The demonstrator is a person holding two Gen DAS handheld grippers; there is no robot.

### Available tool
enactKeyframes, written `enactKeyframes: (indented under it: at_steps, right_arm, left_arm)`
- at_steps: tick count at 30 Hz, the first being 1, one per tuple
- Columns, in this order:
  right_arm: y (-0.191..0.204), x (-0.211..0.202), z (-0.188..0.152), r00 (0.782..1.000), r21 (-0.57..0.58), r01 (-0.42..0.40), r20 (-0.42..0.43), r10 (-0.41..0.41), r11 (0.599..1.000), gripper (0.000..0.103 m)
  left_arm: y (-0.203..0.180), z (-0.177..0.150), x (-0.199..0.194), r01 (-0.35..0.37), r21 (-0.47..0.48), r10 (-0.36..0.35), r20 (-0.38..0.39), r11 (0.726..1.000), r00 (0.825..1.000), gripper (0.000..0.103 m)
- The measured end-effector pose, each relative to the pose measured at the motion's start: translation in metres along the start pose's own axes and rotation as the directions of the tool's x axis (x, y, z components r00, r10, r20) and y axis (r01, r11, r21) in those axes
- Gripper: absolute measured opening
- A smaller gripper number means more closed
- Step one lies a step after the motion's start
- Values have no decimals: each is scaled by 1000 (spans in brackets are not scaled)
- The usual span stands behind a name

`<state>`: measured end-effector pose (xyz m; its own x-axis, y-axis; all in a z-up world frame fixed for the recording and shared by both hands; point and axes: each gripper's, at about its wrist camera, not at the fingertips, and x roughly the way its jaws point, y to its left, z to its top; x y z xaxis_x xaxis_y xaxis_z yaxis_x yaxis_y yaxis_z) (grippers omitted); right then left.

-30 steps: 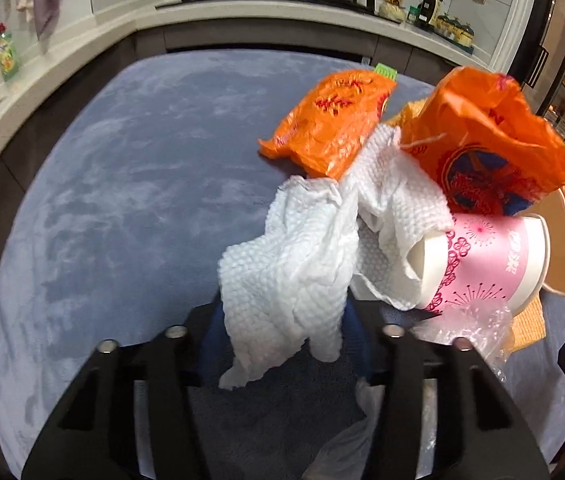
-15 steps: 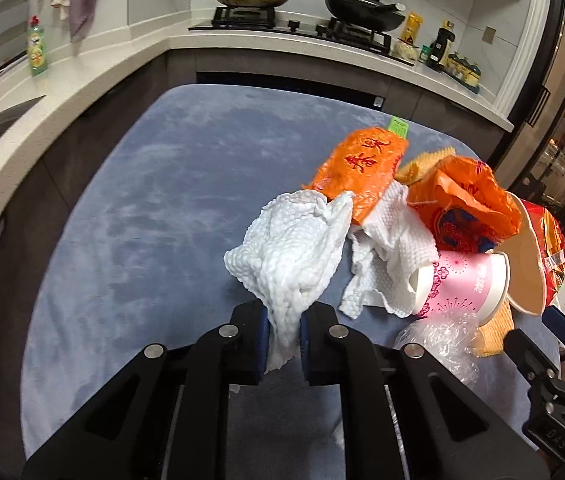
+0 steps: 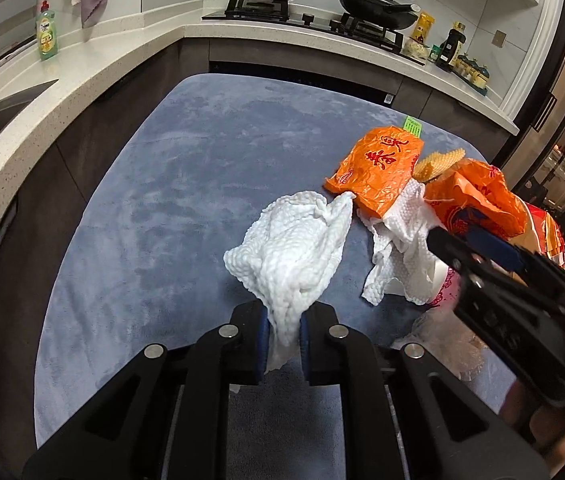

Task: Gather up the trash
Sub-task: 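Lift the white cloth with the left tool while the right tool grasps another white cloth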

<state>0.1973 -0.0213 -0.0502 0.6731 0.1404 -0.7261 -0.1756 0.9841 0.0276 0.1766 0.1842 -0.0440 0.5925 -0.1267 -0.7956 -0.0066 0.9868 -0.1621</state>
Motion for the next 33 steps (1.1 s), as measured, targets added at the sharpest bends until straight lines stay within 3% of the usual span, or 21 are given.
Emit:
enactKeyframes:
  at_steps: [3,6,8,10,17,23,28,33]
  right_arm:
    - [-1,18,6,999,-1,20,-31,-20,1000,42]
    - [-1,32,5,998,-12,23,-53,-24,1000,29]
    - [0,35,6,998,-28,13,-56,-15,1000,13]
    - [-1,36,7,997,-16,-21,-71,20,1000,8]
    - [-5,0,16,995,11,-98,-6,98,995,7]
    - [-18,-56,21,985,34,-154,84,151,987,7]
    - [-34,-105,24,972,44,-174,169,165,984,7]
    - [-62,-154,22,959,64,-143,257,122,988,7]
  left_arm:
    - [2,-1,3,2,-3,-2,-4,1000,1000,12]
    - [2,-1,6,7,-5,-7,-12,1000,1000,12]
    - [2,-1,7,4,-4,-4,-15,1000,1000,12]
    - [2,-1,6,4,-7,-4,-14,1000,1000,12]
    - [-6,-3,-9,2,6,-2,13,1000,1000,12]
    - [-24,-4,-34,12,44,-14,50,999,999,12]
    - [-49,-7,-61,34,86,-41,87,996,995,12]
    - [-81,-10,-85,61,142,-79,122,988,989,12]
